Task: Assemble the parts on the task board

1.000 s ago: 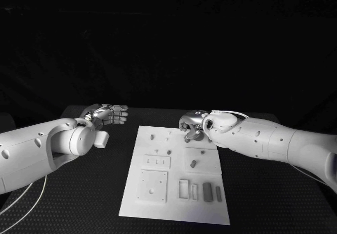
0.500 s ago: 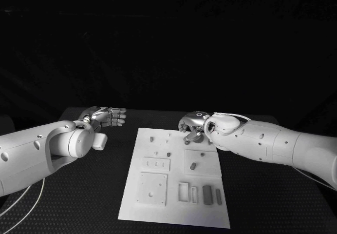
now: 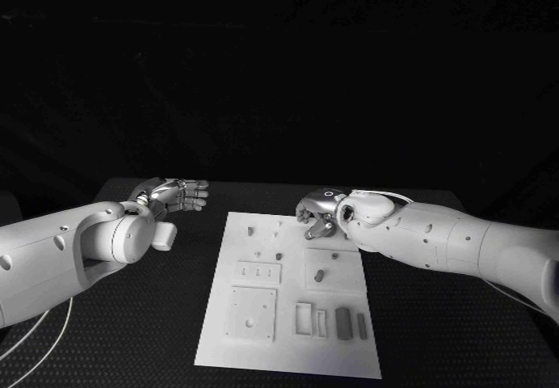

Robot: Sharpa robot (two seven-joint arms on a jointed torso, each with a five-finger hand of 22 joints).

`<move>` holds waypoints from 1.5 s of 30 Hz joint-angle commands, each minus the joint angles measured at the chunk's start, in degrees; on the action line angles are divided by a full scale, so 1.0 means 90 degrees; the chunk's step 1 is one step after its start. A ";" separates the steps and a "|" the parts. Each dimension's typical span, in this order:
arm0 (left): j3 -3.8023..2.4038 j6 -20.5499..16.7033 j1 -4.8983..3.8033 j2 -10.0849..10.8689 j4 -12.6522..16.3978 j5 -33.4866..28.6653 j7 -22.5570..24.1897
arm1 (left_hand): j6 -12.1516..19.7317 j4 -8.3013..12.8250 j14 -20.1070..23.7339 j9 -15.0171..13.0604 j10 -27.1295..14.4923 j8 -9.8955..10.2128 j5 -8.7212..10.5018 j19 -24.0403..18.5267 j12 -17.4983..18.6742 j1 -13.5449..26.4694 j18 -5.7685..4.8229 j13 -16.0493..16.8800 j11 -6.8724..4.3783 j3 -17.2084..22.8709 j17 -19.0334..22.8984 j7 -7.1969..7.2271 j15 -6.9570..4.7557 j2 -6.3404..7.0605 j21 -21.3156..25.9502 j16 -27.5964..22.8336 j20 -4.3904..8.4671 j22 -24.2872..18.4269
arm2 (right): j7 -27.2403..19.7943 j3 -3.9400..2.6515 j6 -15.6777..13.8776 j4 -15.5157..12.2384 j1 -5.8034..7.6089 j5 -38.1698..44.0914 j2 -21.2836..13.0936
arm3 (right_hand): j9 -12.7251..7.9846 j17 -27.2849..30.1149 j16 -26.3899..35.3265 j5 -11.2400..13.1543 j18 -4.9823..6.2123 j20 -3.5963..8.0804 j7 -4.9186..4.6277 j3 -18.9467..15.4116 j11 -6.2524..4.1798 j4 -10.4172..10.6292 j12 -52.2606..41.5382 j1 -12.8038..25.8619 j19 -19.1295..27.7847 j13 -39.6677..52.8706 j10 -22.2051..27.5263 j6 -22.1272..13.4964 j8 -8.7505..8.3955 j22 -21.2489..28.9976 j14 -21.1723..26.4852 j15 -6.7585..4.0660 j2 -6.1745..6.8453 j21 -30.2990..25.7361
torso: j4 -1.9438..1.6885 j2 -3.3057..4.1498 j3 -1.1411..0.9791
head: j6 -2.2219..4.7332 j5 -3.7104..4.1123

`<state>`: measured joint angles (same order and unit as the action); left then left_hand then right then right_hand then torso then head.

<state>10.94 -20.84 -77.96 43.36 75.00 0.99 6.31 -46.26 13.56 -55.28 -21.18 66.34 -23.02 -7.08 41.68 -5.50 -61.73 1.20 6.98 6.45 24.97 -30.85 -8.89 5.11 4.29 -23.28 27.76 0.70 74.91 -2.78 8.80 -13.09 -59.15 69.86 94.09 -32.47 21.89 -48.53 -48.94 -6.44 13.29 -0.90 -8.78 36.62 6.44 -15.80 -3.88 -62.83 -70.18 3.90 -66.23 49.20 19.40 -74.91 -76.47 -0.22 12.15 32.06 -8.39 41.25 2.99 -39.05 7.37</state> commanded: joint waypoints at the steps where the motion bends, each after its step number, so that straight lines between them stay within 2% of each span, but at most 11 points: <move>1: -0.0006 0.0121 -0.0006 -0.0008 0.0010 0.0017 0.0074 | 0.0054 0.0032 -0.0021 -0.0007 -0.0040 0.0037 0.0020 -0.0019 0.0026 0.0070 0.0065 -0.0007 0.0000 0.0001 -0.0011 0.0012 0.0036 0.0000 -0.0042 -0.0038 -0.0037 0.0142 | -0.0032 0.0001 0.0141 -0.0005 -0.0048 0.0135 0.0000 | 0.0008 -0.0010 -0.0036 0.0021 0.0191 0.0024 0.0025 -0.0025 -0.0011 0.0013 -0.0002 -0.0011 0.0007 0.0007 0.0008 0.0017 -0.0019 -0.0167 0.0001 0.0008 0.0000 0.0047 | -0.0011 0.0006 0.0000 | -0.0021 -0.0003; 7: -0.0005 0.0129 -0.0006 -0.0004 -0.0004 0.0017 0.0070 | 0.0053 0.0035 -0.0021 -0.0008 -0.0039 0.0039 0.0021 -0.0020 0.0029 0.0071 0.0065 -0.0006 -0.0002 0.0002 -0.0012 0.0013 0.0036 0.0000 -0.0043 -0.0040 -0.0037 0.0141 | -0.0032 0.0001 0.0173 -0.0047 -0.0079 0.0151 -0.0048 | 0.0012 -0.0011 -0.0061 0.0019 0.0191 0.0028 0.0027 -0.0028 -0.0014 0.0009 -0.0007 -0.0014 0.0011 0.0010 -0.0008 0.0026 -0.0013 -0.0166 0.0002 0.0006 -0.0008 0.0078 | 0.0008 0.0022 0.0003 | -0.0023 -0.0006; 12: -0.0003 0.0141 -0.0005 -0.0024 -0.0048 0.0017 0.0070 | 0.0053 0.0036 -0.0020 -0.0009 -0.0039 0.0040 0.0021 -0.0021 0.0032 0.0073 0.0065 -0.0005 -0.0002 0.0003 -0.0014 0.0014 0.0037 0.0000 -0.0044 -0.0042 -0.0038 0.0141 | -0.0034 0.0002 0.0202 -0.0015 -0.0137 0.0165 -0.0055 | 0.0016 -0.0012 -0.0083 0.0013 0.0190 0.0031 0.0030 -0.0029 -0.0018 0.0001 -0.0012 -0.0020 0.0018 0.0013 -0.0026 0.0037 -0.0007 -0.0165 0.0005 0.0002 -0.0016 0.0106 | 0.0017 0.0020 0.0014 | -0.0027 -0.0012; 15: -0.0003 0.0143 -0.0005 -0.0026 -0.0055 0.0017 0.0069 | 0.0053 0.0038 -0.0020 -0.0010 -0.0039 0.0041 0.0022 -0.0021 0.0034 0.0074 0.0066 -0.0005 -0.0003 0.0004 -0.0015 0.0014 0.0037 -0.0001 -0.0045 -0.0044 -0.0038 0.0141 | -0.0032 0.0002 0.0193 -0.0016 -0.0144 0.0174 -0.0051 | 0.0019 -0.0011 -0.0097 0.0013 0.0191 0.0032 0.0030 -0.0029 -0.0019 0.0000 -0.0017 -0.0020 0.0024 0.0016 -0.0042 0.0044 -0.0004 -0.0165 0.0008 0.0000 -0.0026 0.0124 | 0.0010 0.0031 0.0011 | -0.0024 -0.0036; 22: -0.0002 0.0152 -0.0005 -0.0019 -0.0039 0.0016 0.0065 | 0.0053 0.0039 -0.0020 -0.0011 -0.0038 0.0043 0.0022 -0.0022 0.0037 0.0076 0.0066 -0.0004 -0.0004 0.0005 -0.0017 0.0014 0.0037 -0.0002 -0.0046 -0.0046 -0.0038 0.0141 | -0.0014 0.0002 0.0188 0.0066 -0.0154 0.0232 -0.0042 | 0.0027 -0.0002 -0.0133 0.0031 0.0191 0.0040 0.0037 0.0020 -0.0029 -0.0022 -0.0021 -0.0082 0.0046 0.0020 -0.0081 0.0069 0.0008 -0.0161 0.0024 -0.0009 -0.0055 0.0179 | -0.0005 0.0030 0.0013 | -0.0031 -0.0011; 27: -0.0002 0.0157 -0.0005 -0.0016 -0.0041 0.0017 0.0057 | 0.0053 0.0041 -0.0020 -0.0012 -0.0038 0.0045 0.0023 -0.0023 0.0040 0.0079 0.0066 -0.0004 -0.0005 0.0006 -0.0018 0.0014 0.0037 -0.0001 -0.0046 -0.0048 -0.0039 0.0141 | 0.0010 0.0002 0.0201 0.0065 -0.0175 0.0320 -0.0039 | 0.0034 0.0020 -0.0174 0.0129 0.0191 0.0038 0.0045 0.0152 -0.0035 -0.0017 -0.0022 -0.0173 0.0075 0.0024 -0.0130 0.0099 0.0016 -0.0155 0.0042 -0.0018 -0.0066 0.0243 | 0.0002 0.0036 0.0009 | -0.0045 -0.0017; 39: -0.0001 0.0169 -0.0005 -0.0021 -0.0042 0.0017 0.0044 | 0.0053 0.0044 -0.0021 -0.0014 -0.0043 0.0049 0.0028 -0.0024 0.0048 0.0085 0.0067 -0.0004 -0.0006 0.0007 -0.0022 0.0015 0.0038 0.0000 -0.0048 -0.0051 -0.0040 0.0141 | 0.0001 0.0002 0.0188 0.0023 -0.0181 0.0393 -0.0060 | 0.0054 0.0068 -0.0241 0.0305 0.0191 0.0038 0.0078 0.0403 -0.0064 -0.0003 -0.0045 -0.0265 0.0096 0.0041 -0.0247 0.0194 0.0048 -0.0149 0.0053 -0.0042 -0.0061 0.0339 | 0.0010 0.0040 0.0015 | -0.0060 -0.0009; 45: -0.0001 0.0173 -0.0005 -0.0020 -0.0038 0.0017 0.0042 | 0.0053 0.0044 -0.0022 -0.0016 -0.0044 0.0050 0.0032 -0.0025 0.0052 0.0088 0.0067 -0.0004 -0.0006 0.0008 -0.0025 0.0015 0.0038 -0.0002 -0.0050 -0.0053 -0.0040 0.0141 | -0.0012 0.0002 0.0160 0.0018 -0.0196 0.0393 -0.0037 | 0.0115 0.0041 -0.0388 0.0355 0.0191 0.0079 0.0137 0.0433 -0.0152 0.0036 -0.0148 -0.0186 0.0032 0.0124 -0.0542 0.0432 0.0158 -0.0163 0.0001 -0.0126 -0.0130 0.0500 | 0.0001 0.0045 0.0015 | -0.0057 -0.0002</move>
<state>10.97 -20.20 -77.94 43.26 74.50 0.99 6.23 -46.06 13.56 -55.27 -21.28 66.34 -22.80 -7.08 41.68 -5.27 -61.61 0.87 6.99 6.45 24.96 -31.00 -8.69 5.11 4.17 -23.50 27.54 0.70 74.93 -2.70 8.76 -12.23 -58.86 68.30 96.66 -32.85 22.89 -48.08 -52.27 -3.55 13.18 -0.48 -7.59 40.26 4.91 -15.49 -4.91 -64.43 -69.58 4.98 -70.68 52.88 20.64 -74.91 -76.53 -1.09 11.46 36.45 -8.33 41.63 3.12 -39.59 7.35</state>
